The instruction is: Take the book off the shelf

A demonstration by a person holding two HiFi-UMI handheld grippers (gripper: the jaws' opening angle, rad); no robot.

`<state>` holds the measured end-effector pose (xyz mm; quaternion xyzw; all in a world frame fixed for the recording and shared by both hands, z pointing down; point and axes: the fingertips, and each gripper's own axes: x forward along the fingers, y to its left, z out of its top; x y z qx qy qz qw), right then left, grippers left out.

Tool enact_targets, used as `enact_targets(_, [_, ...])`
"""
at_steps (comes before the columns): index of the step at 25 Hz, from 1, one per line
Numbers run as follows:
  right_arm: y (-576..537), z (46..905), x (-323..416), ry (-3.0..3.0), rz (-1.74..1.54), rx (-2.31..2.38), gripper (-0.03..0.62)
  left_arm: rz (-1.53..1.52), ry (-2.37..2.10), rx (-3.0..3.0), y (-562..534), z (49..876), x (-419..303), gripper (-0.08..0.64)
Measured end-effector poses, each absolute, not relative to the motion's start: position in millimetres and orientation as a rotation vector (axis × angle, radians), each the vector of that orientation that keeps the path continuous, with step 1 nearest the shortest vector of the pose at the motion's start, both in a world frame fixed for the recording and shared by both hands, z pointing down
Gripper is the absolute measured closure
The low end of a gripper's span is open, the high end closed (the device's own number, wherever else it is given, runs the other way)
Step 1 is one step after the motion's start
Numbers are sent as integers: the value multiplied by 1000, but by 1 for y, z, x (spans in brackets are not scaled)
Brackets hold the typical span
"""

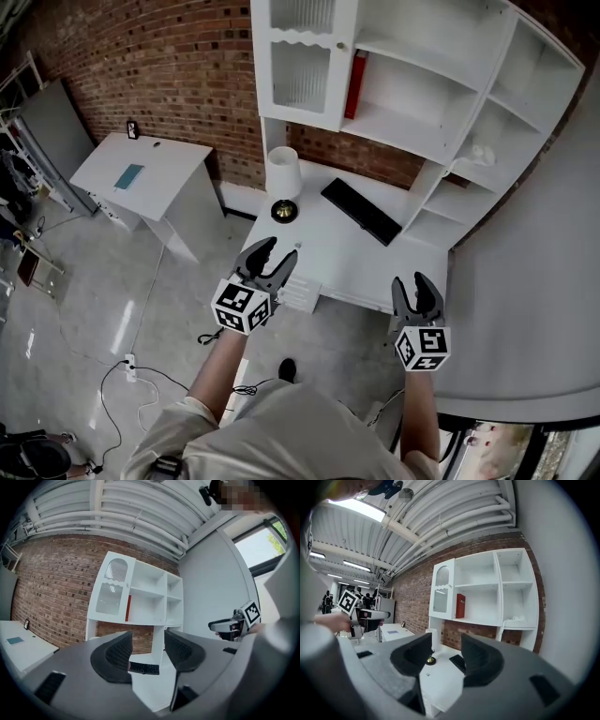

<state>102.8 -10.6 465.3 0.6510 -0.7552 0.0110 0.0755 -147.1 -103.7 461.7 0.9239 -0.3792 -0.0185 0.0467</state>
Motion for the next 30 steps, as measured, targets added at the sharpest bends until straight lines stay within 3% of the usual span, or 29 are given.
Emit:
enact_targets(17, [-100,465,103,-2190,33,2065,411,-31,-1009,2876,-209,469,-133,360])
enact_targets(30, [-172,475,150,-2268,57,1977,410,10,-1093,2835,-257,478,-87,361])
